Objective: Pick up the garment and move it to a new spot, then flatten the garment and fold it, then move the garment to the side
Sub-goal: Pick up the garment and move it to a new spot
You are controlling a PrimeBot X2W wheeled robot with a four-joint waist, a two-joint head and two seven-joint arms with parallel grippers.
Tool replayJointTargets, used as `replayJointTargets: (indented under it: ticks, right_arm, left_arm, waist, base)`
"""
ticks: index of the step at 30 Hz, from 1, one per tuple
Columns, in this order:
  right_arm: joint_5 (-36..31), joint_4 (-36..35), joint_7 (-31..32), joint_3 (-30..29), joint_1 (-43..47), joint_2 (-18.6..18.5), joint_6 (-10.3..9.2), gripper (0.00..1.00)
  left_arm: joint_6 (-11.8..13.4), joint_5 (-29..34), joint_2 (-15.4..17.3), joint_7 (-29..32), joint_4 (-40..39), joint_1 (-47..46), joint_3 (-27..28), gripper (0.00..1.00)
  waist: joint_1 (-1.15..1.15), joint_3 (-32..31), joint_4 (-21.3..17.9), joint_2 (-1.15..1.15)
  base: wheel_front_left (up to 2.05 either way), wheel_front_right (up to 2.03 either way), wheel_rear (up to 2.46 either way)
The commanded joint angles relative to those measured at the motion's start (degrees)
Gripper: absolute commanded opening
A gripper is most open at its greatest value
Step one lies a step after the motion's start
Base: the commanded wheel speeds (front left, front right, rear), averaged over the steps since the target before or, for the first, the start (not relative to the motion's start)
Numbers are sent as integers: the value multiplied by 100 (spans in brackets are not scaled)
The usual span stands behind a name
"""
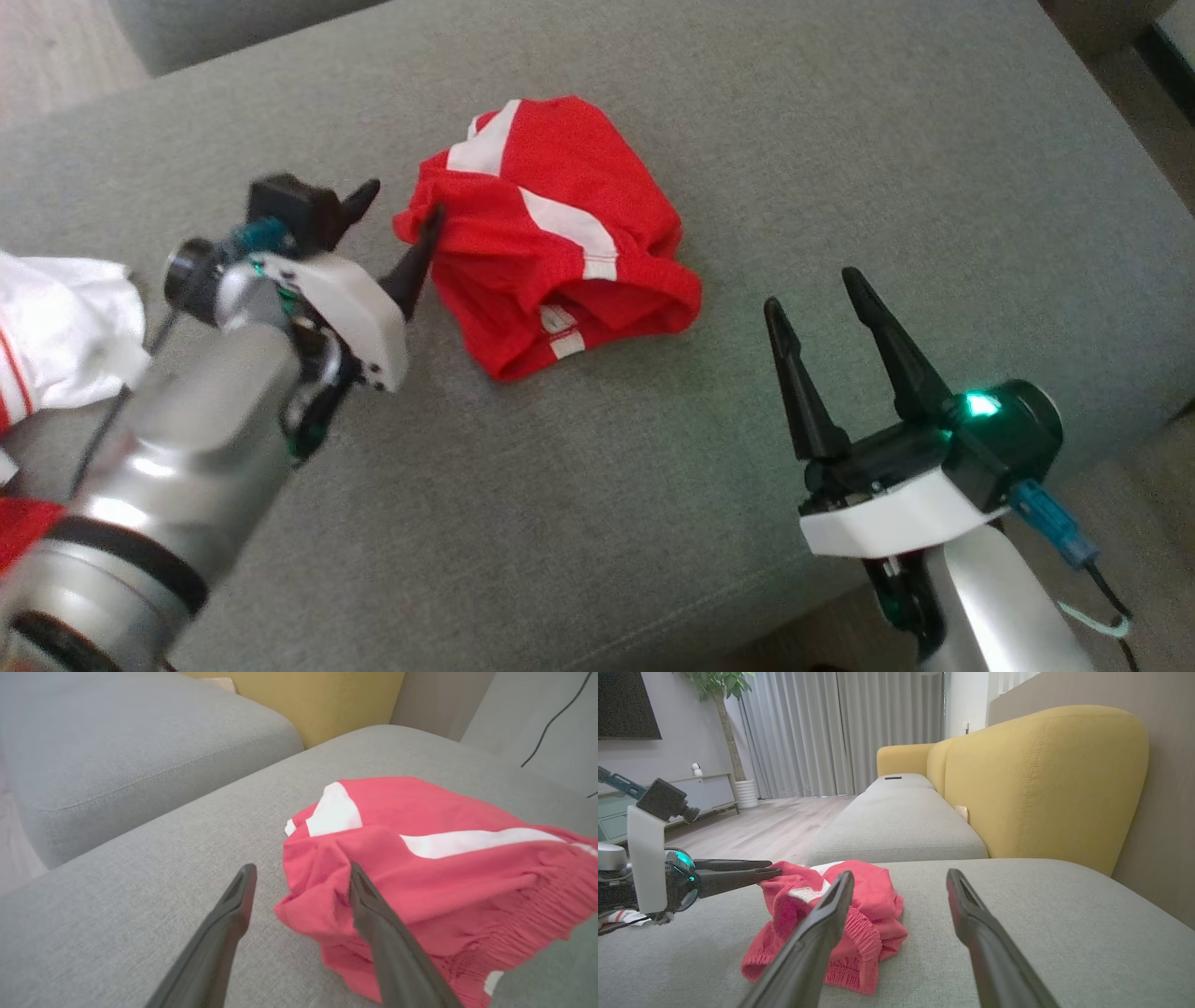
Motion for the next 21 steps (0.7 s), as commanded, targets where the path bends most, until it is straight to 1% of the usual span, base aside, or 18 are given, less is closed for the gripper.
replayJointTargets:
  ticks: [1, 2, 3, 7, 10, 13, 15, 17, 21]
  right_arm:
    - [31, -130, -54, 83, -1, 45, 43, 100]
    - [17, -102, -54, 66, 56, 45, 43, 100]
    - [1, -72, -54, 33, 116, 45, 43, 100]
    - [-106, 59, -54, -76, 375, 45, 43, 100]
    - [-169, 159, -54, -132, 563, 45, 43, 100]
    - [-191, 209, -54, -230, 681, 45, 43, 100]
    - [-210, 249, -54, -333, 738, 45, 43, 100]
    - [-236, 280, -54, -427, 785, 45, 43, 100]
    - [-278, 341, -54, -524, 889, 34, 43, 100]
  left_arm:
    - [226, 149, -2, -161, -115, -121, 325, 100]
    - [356, 243, -55, -184, -182, 4, 425, 100]
    - [520, 361, -100, -189, -392, 147, 646, 100]
    - [1075, 1001, -206, -194, -1474, 1184, 1637, 100]
    - [1329, 1415, -332, -195, -2161, 2152, 2305, 100]
    - [1570, 1834, -439, -195, -2791, 3004, 2997, 100]
    - [1631, 2055, -570, -195, -3180, 3522, 3455, 100]
    - [1589, 2314, -701, -195, -3531, 3963, 3835, 100]
    - [1356, 2857, -979, -196, -4138, 4721, 4420, 100]
  waist:
    - [0, -227, 219, 0]
    - [0, -309, 308, 0]
    - [0, -406, 423, 0]
    - [0, -833, 914, 0]
    - [0, -1164, 1268, 0]
    - [0, -1354, 1566, 0]
    - [0, -1460, 1739, 0]
    - [0, -1556, 1881, 0]
    - [0, -1730, 2055, 0]
  base:
    - [0, 0, 0]
    - [0, 0, 0]
    - [0, 0, 0]
    - [0, 0, 0]
    - [0, 0, 0]
    - [0, 0, 0]
    - [0, 0, 0]
    - [0, 0, 0]
    - [0, 0, 0]
